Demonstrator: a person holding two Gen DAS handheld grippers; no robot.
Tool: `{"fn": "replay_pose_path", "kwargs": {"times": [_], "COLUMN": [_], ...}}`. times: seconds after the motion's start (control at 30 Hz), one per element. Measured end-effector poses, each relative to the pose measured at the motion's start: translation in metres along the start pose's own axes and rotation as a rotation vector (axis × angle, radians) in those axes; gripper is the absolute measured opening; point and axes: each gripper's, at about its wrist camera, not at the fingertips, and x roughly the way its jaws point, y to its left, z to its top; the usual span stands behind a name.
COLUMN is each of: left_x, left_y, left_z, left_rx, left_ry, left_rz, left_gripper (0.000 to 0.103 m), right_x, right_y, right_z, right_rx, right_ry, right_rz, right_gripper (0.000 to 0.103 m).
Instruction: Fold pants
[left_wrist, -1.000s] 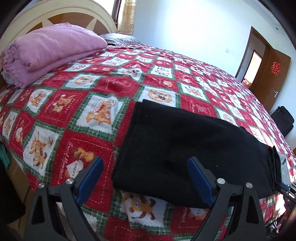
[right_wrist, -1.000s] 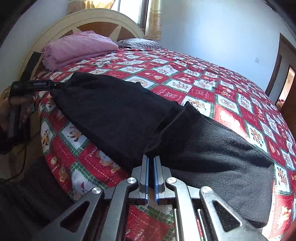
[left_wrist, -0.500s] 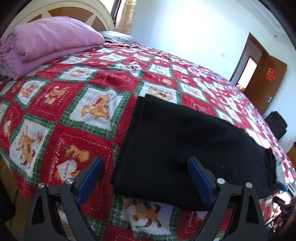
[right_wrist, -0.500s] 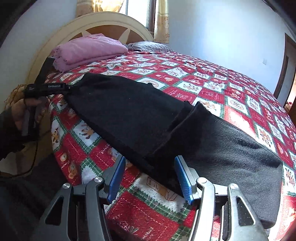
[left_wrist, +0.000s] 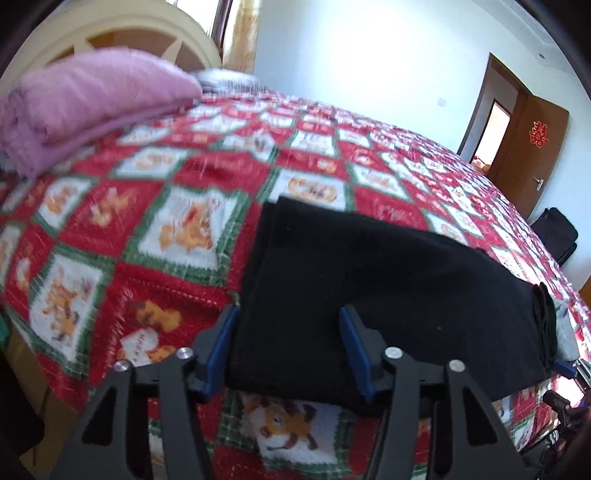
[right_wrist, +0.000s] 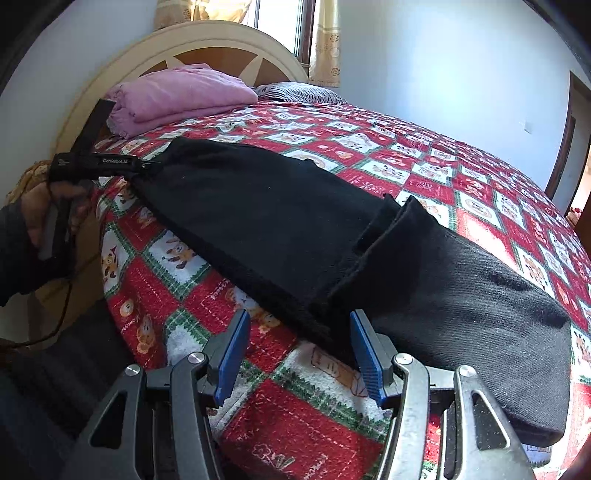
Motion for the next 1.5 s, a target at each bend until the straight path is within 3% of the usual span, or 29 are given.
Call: {"fn": "replay_pose_path", "kwargs": {"times": [0.13, 0.2, 0.33, 0.4, 0.5, 0.63, 0.73, 0.77, 0.8, 0.9, 1.0, 1.17, 1.33, 1.5], "left_x": [0.005, 0.017, 0.007, -0.004, -0.002, 0.007, -0.007, -0.011, -0.012, -0.006, 0.014, 0.029, 0.025, 0.020], "left_y": [0.003, 0.011, 0.012, 0.008, 0.000, 0.006, -0.001, -0.005, -0.005, -0.006, -0.001, 0.005, 0.018, 0.012], "left_z": [0.002, -0.003, -0.003, -0.002, 0.000, -0.005, -0.002, 0.002, 0.005, 0.016, 0.022, 0.019, 0.015, 0.011], "left_rx": [-0.003, -0.028, -0.060, -0.063, -0.003, -0.036, 0.014, 0.034, 0.037, 0.037, -0.003, -0.057, -0.096, -0.057], "left_ry": [0.014, 0.050, 0.031, -0.018, -0.019, 0.002, -0.072, -0.100, -0.109, -0.114, -0.055, -0.004, 0.012, 0.020], "left_rz": [-0.004, -0.022, -0.028, -0.033, -0.002, 0.025, 0.100, 0.118, 0.107, 0.044, -0.022, -0.087, -0.114, -0.113], "left_gripper": [0.058, 0.066, 0.062, 0.062, 0.062, 0.063, 0.065, 0.072, 0.080, 0.080, 0.080, 0.078, 0.064, 0.049], "right_x": [0.002, 0.004, 0.004, 0.005, 0.006, 0.008, 0.010, 0.011, 0.011, 0.011, 0.011, 0.012, 0.012, 0.013], "right_y": [0.000, 0.001, 0.002, 0.003, 0.004, 0.007, 0.009, 0.009, 0.010, 0.012, 0.015, 0.016, 0.019, 0.022], "right_z": [-0.001, -0.002, -0.002, -0.002, -0.002, -0.004, -0.005, -0.005, -0.006, -0.006, -0.007, -0.007, -0.008, -0.009], "right_rx": [0.003, 0.001, -0.002, -0.003, -0.010, -0.026, -0.030, -0.032, -0.034, -0.043, -0.052, -0.055, -0.069, -0.079], "right_ry": [0.009, 0.011, 0.013, 0.018, 0.026, 0.036, 0.042, 0.044, 0.045, 0.047, 0.047, 0.045, 0.046, 0.046], "right_rz": [0.000, -0.001, -0.006, -0.009, -0.010, -0.015, -0.015, -0.016, -0.018, -0.021, -0.027, -0.027, -0.034, -0.043], "right_gripper": [0.057, 0.057, 0.057, 0.057, 0.057, 0.057, 0.057, 0.058, 0.058, 0.060, 0.060, 0.060, 0.060, 0.060]}}
